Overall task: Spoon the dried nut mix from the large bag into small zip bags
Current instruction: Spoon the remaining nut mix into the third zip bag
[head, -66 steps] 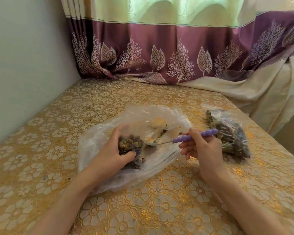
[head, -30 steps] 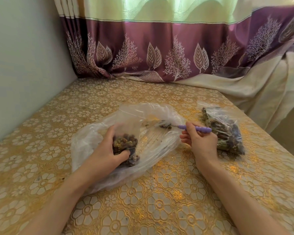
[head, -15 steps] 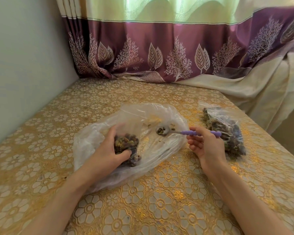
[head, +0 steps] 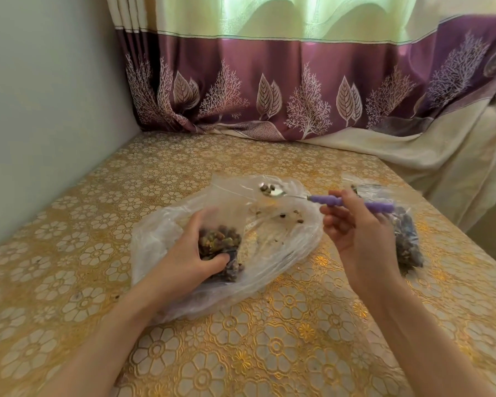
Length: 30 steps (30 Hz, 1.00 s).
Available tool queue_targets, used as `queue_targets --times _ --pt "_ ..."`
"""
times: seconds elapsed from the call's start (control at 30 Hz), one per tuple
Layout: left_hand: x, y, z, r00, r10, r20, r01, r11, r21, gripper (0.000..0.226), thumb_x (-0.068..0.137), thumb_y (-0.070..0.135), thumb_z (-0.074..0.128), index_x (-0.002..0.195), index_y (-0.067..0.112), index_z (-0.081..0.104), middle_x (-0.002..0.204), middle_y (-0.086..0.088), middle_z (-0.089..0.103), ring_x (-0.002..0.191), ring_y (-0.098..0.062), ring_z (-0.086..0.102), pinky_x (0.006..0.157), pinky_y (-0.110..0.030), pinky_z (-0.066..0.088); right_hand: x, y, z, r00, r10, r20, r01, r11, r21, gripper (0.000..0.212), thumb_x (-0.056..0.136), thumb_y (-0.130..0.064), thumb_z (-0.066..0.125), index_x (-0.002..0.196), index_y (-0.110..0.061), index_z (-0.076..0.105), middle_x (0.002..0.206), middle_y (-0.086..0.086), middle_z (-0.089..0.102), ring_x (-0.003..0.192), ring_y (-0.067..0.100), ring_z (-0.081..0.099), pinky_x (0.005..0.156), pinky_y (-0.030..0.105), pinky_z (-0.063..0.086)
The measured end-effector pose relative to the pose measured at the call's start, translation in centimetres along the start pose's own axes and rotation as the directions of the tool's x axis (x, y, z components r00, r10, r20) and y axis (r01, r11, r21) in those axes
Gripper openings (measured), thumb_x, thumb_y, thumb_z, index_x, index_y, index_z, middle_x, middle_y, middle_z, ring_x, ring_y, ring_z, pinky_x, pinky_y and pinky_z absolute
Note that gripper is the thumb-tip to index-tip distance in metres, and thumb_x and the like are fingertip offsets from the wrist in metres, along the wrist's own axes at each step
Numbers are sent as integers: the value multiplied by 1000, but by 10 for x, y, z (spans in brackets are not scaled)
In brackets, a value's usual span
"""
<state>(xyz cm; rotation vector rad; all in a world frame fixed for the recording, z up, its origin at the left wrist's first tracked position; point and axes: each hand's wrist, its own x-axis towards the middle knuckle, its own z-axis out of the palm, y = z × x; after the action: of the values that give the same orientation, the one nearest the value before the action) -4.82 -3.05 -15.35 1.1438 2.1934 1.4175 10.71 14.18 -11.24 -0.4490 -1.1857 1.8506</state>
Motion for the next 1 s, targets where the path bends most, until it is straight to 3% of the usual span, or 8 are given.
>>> queue_targets --times 0.17,0.33,0.4,0.47,0.63,0.73,0.87,1.0 --pt "-1 -2 -1 1000 5 8 -5 1000 -2 75 80 13 72 134 42 29 112 10 56 99 -6 60 88 -25 49 -7 -10 17 980 -103 169 108 994 -18 20 78 -29 63 74 -15 76 86 12 73 61 13 57 55 17 49" --pt "1 -4 0 1000 15 14 -15 1000 -11 72 80 15 71 131 42 29 109 14 56 97 -1 60 83 -19 49 -12 -5 20 941 -87 326 127 986 -105 27 78 -23 59 98 -7 67 93 12 74 67 16 60 59 21 51" --pt "1 -5 0 1000 21 16 -21 1000 -21 68 80 15 71 127 44 30 108 14 57 95 2 60 79 -12 48 -12 -3 18 927 -84 366 139 982 -127 26 77 -23 59 98 -8 67 95 12 74 69 16 61 60 22 50" --pt "1 -6 1 1000 23 12 -22 1000 -20 67 81 15 70 128 43 30 111 10 58 98 -2 60 83 -18 49 -11 -2 17 918 -75 388 133 983 -125 25 78 -21 58 98 -8 67 98 14 73 70 16 61 61 22 50" --pt "-1 -4 2 999 45 -6 -44 999 1 66 84 13 65 130 44 29 116 4 55 102 -10 58 90 -31 51 -5 1 13 955 -31 296 23 999 30 18 88 -14 54 101 -5 63 93 14 73 66 14 59 61 21 50" --pt "-4 2 2 994 95 -61 -98 994 -56 64 85 8 63 123 50 34 114 9 55 100 -4 59 84 -25 52 1 1 7 980 -18 200 -2 995 100 26 93 -16 51 79 -13 72 82 7 72 63 11 59 61 19 51" --pt "-5 13 -4 971 135 -197 -172 966 -190 66 85 0 60 114 56 39 110 11 55 89 5 61 68 -16 53 6 1 4 988 -14 155 6 999 51 34 96 -22 50 72 -15 74 82 7 73 65 11 58 62 20 51" --pt "-4 19 -18 931 97 -353 -235 897 -374 56 81 0 57 122 36 49 106 -4 57 87 -11 66 62 -25 56 12 6 10 987 -20 160 43 989 -140 32 97 -20 49 73 -12 68 76 9 72 60 13 53 56 20 47"
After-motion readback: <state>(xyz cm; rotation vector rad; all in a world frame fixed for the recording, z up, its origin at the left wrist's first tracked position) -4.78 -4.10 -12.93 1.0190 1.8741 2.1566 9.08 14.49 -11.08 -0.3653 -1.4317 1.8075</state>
